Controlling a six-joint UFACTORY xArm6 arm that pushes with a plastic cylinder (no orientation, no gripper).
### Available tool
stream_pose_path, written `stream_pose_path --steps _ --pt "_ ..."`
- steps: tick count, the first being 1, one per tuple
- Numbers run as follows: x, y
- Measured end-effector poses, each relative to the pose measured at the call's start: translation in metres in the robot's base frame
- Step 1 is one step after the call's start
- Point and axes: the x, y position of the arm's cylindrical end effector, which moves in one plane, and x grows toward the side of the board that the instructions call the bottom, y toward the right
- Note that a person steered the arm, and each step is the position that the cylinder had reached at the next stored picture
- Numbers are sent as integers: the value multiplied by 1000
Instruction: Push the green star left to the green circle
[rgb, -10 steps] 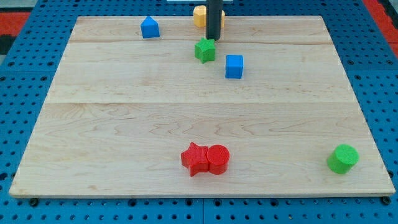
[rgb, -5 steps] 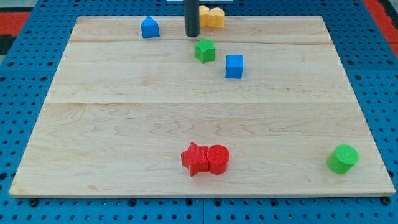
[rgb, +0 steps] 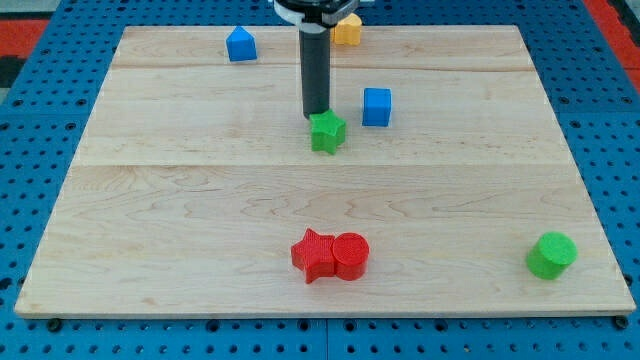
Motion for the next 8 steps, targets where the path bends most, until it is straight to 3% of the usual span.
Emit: stream_pose_path --steps 4,7,8 --pt "118 28" --pt "69 78" --pt "78 103"
